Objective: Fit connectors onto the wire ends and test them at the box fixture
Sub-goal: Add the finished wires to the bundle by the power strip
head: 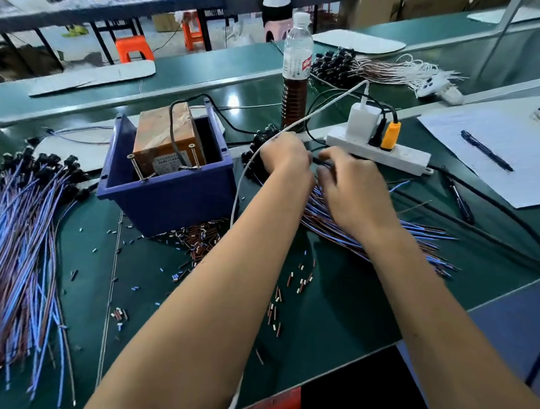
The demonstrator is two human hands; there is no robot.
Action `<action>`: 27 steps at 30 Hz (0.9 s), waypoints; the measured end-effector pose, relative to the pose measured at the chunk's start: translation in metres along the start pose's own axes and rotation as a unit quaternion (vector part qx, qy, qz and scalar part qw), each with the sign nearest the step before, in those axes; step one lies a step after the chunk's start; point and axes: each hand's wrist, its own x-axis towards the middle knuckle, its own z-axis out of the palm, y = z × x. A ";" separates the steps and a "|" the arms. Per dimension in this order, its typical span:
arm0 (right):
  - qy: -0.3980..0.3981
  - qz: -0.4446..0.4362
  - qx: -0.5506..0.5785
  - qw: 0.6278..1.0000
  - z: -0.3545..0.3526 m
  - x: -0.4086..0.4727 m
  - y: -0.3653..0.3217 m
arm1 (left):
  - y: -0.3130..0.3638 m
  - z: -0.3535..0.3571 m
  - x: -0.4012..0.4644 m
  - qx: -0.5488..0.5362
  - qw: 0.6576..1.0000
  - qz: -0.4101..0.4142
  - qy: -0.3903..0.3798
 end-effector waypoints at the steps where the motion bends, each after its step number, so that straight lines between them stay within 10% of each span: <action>1: -0.006 -0.010 -0.007 1.000 0.005 0.001 -0.001 | 0.002 -0.001 0.000 -0.003 1.000 0.019 -0.008; 15: -0.095 0.024 -0.079 0.992 -0.013 -0.010 0.011 | 0.009 -0.023 0.036 0.221 0.958 0.164 0.078; 27: -0.081 0.068 -0.171 0.980 -0.010 -0.027 0.023 | -0.011 -0.031 0.035 0.480 0.841 0.243 0.056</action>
